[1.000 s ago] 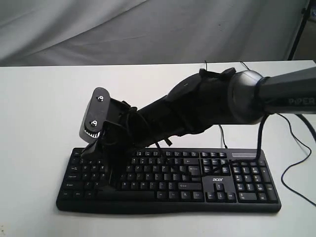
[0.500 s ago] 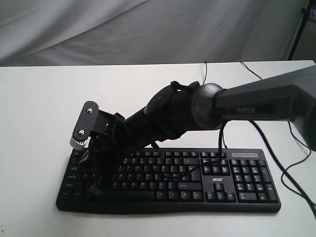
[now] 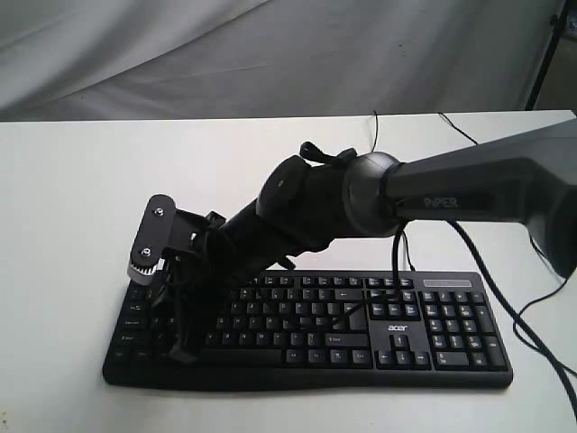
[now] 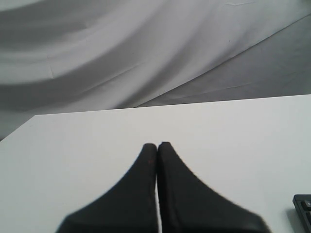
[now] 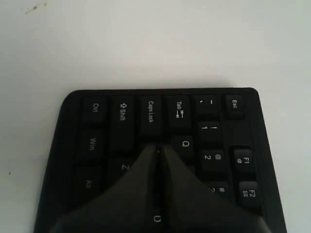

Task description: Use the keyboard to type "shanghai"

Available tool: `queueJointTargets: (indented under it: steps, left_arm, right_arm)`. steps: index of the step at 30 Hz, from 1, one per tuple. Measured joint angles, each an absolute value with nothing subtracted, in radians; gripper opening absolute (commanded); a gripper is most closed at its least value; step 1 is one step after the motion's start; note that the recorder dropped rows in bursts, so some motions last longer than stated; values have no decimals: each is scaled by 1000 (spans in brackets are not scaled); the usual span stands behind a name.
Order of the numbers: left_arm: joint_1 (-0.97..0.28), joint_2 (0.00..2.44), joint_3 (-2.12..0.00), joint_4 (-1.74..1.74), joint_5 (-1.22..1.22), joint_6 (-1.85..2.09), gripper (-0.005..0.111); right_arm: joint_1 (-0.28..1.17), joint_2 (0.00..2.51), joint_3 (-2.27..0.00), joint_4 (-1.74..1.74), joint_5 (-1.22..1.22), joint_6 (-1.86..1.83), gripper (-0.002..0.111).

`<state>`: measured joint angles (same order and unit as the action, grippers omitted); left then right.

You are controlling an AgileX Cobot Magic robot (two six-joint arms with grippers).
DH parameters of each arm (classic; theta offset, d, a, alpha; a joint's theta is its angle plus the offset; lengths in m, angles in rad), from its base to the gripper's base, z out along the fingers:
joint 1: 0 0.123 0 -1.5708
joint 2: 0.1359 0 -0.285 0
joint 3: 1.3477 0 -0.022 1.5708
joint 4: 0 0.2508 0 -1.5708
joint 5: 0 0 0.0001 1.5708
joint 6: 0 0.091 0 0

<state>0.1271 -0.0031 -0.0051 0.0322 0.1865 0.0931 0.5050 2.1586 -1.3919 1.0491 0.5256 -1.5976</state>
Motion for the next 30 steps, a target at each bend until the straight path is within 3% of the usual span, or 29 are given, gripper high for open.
queueJointTargets:
  steps: [30]
  left_arm:
    - [127, -3, -5, 32, 187, 93, 1]
  right_arm:
    - [523, 2188, -1393, 1013, 501, -1583, 0]
